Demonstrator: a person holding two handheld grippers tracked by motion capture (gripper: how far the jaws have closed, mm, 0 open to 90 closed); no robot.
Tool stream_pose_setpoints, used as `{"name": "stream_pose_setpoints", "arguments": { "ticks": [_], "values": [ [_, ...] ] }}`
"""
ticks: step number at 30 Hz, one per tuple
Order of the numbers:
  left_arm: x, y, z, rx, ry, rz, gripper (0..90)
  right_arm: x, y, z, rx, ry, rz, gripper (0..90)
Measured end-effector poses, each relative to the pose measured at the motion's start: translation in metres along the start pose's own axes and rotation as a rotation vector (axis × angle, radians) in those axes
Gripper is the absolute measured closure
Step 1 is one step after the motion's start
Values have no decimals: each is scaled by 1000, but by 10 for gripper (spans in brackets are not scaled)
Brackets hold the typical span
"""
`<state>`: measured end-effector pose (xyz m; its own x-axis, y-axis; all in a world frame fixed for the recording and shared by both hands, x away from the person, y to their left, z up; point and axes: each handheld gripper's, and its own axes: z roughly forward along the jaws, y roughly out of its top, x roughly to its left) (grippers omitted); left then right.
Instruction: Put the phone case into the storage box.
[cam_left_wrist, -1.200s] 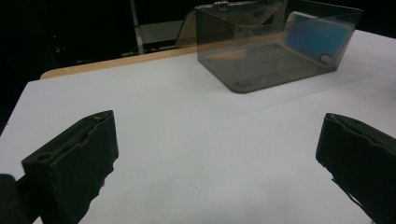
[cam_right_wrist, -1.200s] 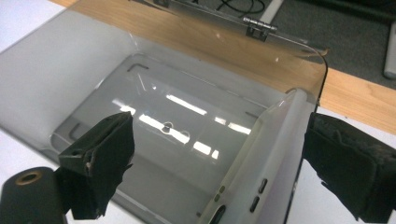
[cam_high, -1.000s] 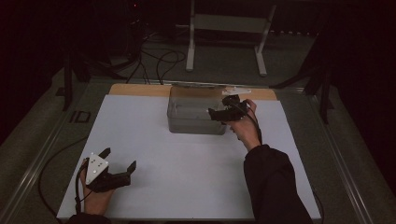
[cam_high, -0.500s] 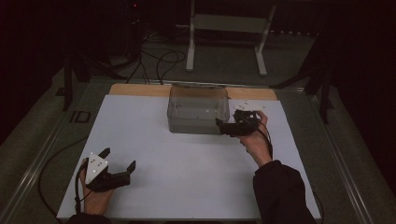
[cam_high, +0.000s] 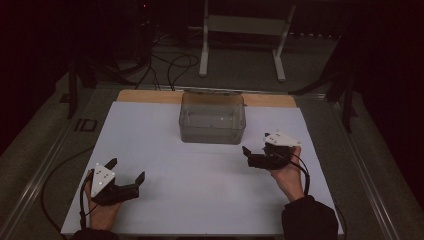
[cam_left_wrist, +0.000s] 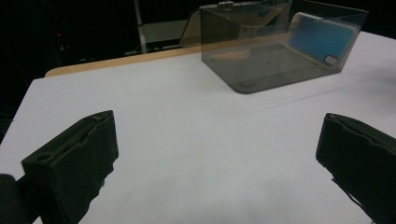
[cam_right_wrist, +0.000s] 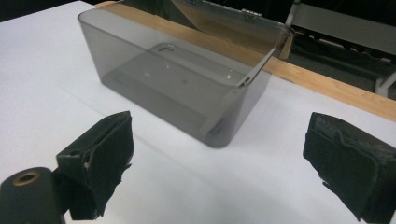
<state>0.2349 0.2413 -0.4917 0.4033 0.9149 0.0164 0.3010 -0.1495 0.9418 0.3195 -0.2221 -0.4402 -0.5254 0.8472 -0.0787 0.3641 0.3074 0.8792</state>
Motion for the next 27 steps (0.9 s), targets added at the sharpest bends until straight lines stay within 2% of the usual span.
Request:
{"name": "stream_pose_setpoints", "arguments": {
  "ticks": [2, 6, 8, 10, 13, 14, 16, 18, 21, 27],
  "values": [
    [1, 0, 0, -1, 1, 0, 0, 1, -8, -6, -22, 3, 0, 86],
    [1, 1, 0, -4, 1, -1, 0, 1, -26, -15, -30, -3, 3, 86],
    [1, 1, 0, -4, 2, 0, 0, 0, -32, -19, -33, 4, 12, 86],
    [2, 1, -1, -6, 4, 1, 0, 0, -38, -25, -69, 10, 12, 87],
    [2, 1, -1, -10, 5, -1, 0, -1, -48, -31, -68, 9, 30, 87],
    [2, 1, -1, -12, 6, 1, 0, -2, -51, -33, -78, 11, 23, 87],
    [2, 2, -2, -19, 6, 2, 0, -3, -55, -37, -91, 8, 16, 87],
    [2, 2, -2, -24, 5, 2, 0, -3, -58, -41, -112, 28, 38, 87],
    [2, 2, -2, -28, 0, 8, 0, -1, -64, -46, -148, 37, 33, 86],
    [2, 2, -3, -32, -3, 18, 0, 0, -70, -49, -156, 42, 57, 87]
  ]
}}
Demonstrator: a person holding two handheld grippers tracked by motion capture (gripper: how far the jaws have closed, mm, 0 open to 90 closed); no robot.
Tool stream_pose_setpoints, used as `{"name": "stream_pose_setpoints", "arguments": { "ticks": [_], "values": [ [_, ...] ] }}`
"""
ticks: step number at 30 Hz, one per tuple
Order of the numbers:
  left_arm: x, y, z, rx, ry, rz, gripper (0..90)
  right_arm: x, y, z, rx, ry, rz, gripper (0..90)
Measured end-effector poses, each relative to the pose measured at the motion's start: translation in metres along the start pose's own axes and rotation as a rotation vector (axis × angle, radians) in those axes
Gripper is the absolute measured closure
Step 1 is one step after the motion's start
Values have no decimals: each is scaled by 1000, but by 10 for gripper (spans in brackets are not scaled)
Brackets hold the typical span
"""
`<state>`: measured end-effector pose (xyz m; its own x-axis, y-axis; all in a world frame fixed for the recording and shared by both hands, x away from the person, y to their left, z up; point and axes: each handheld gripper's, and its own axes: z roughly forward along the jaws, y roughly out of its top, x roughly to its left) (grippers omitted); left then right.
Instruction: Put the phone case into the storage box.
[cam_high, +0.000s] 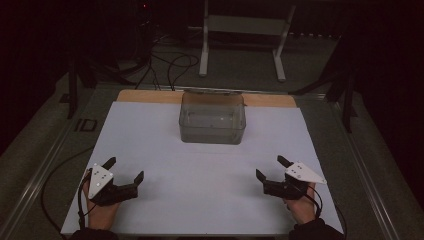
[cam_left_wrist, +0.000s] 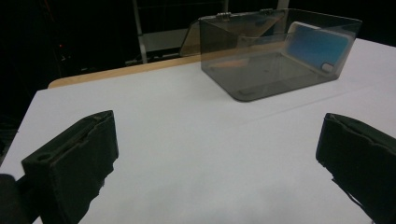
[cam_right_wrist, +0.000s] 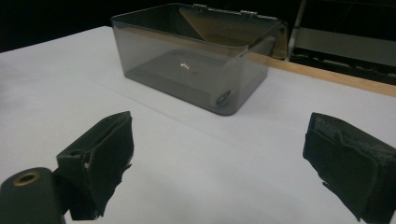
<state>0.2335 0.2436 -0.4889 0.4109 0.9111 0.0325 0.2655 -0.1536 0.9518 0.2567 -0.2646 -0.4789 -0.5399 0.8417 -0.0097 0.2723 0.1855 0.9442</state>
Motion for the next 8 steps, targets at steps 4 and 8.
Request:
{"name": "stream_pose_setpoints", "arguments": {
  "ticks": [4, 8],
  "values": [
    [0, -1, 1, 7, 0, 4, 1, 1, -1, 1, 2, 20, 17, 87],
    [0, -1, 2, 13, 2, 3, 0, 0, -2, 0, -11, 20, 15, 87]
  ]
}}
